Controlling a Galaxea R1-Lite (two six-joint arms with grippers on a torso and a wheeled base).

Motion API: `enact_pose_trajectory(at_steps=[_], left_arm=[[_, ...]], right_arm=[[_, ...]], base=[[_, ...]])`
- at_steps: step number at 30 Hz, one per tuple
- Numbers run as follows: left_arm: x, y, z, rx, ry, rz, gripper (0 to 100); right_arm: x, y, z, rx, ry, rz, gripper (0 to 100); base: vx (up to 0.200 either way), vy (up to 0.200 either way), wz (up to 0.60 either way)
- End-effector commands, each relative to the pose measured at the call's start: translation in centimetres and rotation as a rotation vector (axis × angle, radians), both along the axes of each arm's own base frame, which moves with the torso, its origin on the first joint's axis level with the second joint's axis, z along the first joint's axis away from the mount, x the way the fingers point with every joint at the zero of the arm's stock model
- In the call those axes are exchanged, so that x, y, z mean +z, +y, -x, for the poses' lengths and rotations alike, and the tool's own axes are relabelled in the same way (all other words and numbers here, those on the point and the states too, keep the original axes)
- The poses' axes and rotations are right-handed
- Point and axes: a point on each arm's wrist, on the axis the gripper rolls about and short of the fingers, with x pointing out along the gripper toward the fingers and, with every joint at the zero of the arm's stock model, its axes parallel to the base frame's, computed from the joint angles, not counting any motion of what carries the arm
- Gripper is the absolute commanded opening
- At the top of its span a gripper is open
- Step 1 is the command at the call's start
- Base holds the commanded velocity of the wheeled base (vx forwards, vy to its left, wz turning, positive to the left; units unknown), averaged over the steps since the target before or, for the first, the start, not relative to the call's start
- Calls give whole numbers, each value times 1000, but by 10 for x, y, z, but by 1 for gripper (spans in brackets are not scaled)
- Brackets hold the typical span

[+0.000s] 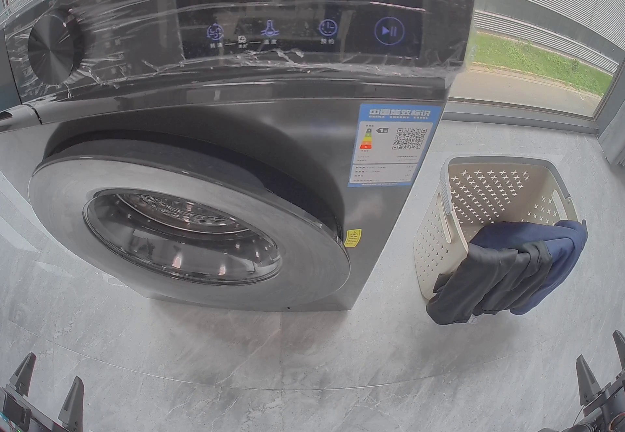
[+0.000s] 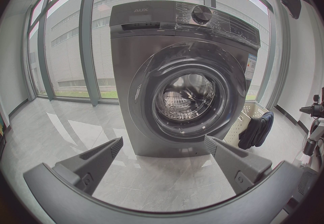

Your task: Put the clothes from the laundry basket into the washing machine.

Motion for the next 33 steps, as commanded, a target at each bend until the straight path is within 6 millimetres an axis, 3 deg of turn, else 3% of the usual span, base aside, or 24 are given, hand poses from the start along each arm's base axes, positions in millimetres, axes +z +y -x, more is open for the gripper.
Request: enact_pose_trajectory(at_steps=[1, 9, 21, 33], left_arm=[[-4, 0, 0, 0, 4, 1, 100], [-4, 0, 0, -1, 4, -7, 100], [-4, 0, 0, -1, 4, -8, 100], [-4, 0, 0, -1, 5, -5, 100]], right_arm=[[-5, 0, 0, 1, 2, -1, 100], [-5, 0, 0, 1, 2, 1, 100], [-5, 0, 0, 1, 2, -1, 100], [-5, 0, 0, 1, 2, 1, 100]], base=[[0, 0, 0], [0, 0, 0], [0, 200, 0], [0, 0, 0]])
